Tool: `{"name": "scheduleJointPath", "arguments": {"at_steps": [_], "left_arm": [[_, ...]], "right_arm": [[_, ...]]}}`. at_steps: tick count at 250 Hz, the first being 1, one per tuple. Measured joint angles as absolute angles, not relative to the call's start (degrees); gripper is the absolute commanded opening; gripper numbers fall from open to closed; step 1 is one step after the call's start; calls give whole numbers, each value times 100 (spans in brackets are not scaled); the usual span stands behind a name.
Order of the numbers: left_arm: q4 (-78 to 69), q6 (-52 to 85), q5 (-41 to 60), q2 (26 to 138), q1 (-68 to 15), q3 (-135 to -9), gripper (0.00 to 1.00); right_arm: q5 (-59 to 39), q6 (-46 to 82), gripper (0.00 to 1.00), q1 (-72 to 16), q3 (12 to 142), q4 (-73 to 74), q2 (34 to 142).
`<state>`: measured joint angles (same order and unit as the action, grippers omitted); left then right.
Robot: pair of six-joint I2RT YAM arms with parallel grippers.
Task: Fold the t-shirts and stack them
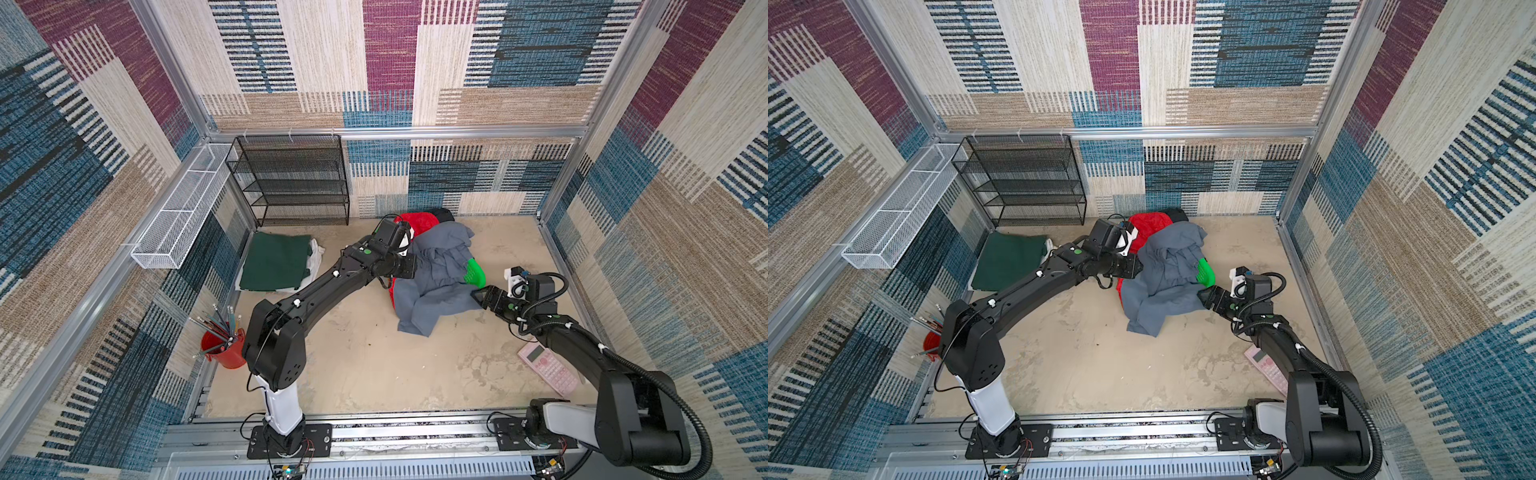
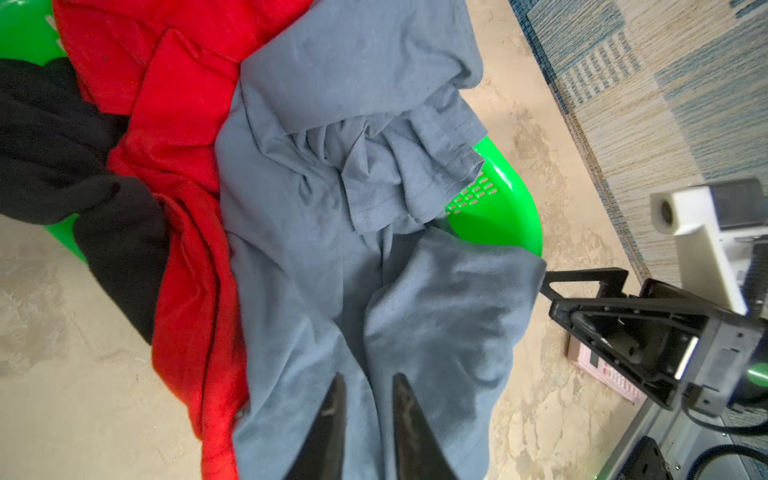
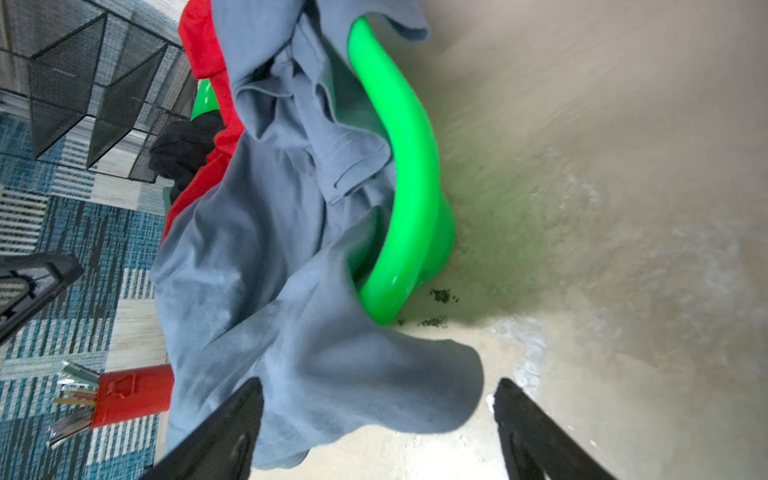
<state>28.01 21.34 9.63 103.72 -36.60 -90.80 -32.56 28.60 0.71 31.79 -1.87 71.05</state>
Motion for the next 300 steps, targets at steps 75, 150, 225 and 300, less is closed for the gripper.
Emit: {"name": "scheduleJointPath", "arguments": {"at_steps": [75,150,225,300], "left_arm": [[2373,2147,1138,9998,-3660,-8617,64],[2329,2121,1085,9756,-3660,-8377,66],[2331,2097,1063,9612,-3660,-8272,66],[2342,2082,1063,9612,-3660,-8272,66]], "right_arm": [[-3894,2655,38,60,3194,97,7356],[-3894,2473,46,45,3363,21,7358],[-3227,2178,64,45,3439,-397,7424],[-3155,2034,78,45,3371,-244,7950]]}}
